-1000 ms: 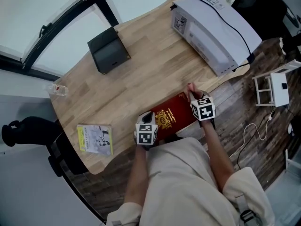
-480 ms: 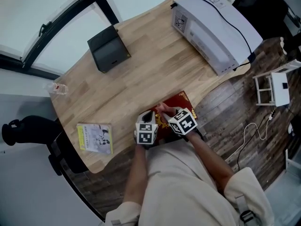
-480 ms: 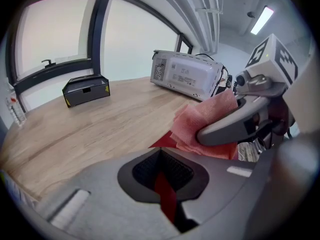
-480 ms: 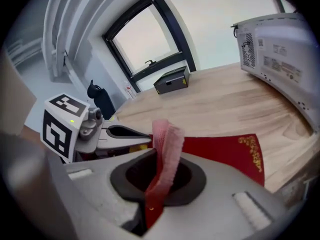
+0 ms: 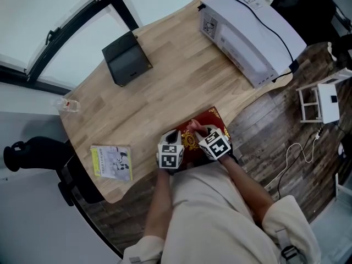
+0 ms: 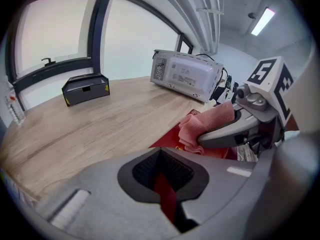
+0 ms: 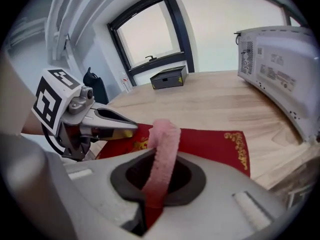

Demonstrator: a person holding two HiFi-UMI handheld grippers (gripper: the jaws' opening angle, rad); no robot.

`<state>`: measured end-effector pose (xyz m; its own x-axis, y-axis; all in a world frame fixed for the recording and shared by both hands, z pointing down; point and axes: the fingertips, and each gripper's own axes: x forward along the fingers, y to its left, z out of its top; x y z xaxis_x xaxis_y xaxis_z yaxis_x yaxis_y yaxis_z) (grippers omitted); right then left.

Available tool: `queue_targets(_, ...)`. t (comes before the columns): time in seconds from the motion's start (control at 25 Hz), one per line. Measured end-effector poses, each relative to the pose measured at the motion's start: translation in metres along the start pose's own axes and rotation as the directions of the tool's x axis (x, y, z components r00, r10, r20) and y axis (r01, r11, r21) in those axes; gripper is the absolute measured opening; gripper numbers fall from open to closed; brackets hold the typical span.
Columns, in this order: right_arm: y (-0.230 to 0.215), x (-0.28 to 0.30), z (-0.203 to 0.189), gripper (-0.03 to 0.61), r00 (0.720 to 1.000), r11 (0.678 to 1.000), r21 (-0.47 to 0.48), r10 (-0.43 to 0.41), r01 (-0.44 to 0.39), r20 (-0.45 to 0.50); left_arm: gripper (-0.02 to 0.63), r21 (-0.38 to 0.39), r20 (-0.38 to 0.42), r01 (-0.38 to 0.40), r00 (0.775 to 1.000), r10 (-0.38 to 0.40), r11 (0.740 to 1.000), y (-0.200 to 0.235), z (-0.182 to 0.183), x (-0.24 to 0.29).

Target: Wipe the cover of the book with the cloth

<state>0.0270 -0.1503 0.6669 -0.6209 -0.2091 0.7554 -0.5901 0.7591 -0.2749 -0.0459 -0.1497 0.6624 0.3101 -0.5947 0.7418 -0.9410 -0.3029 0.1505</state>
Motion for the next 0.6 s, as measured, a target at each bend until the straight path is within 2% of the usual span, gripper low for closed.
queue_targets(0.6, -0.091, -0.050, -0.017, 0.025, 0.980, 0.979, 0.077, -0.194, 0.190, 0.048, 0.008, 0.010, 0.007, -0.015, 1.000, 0.015, 1.000, 0.000, -0.001, 0.000)
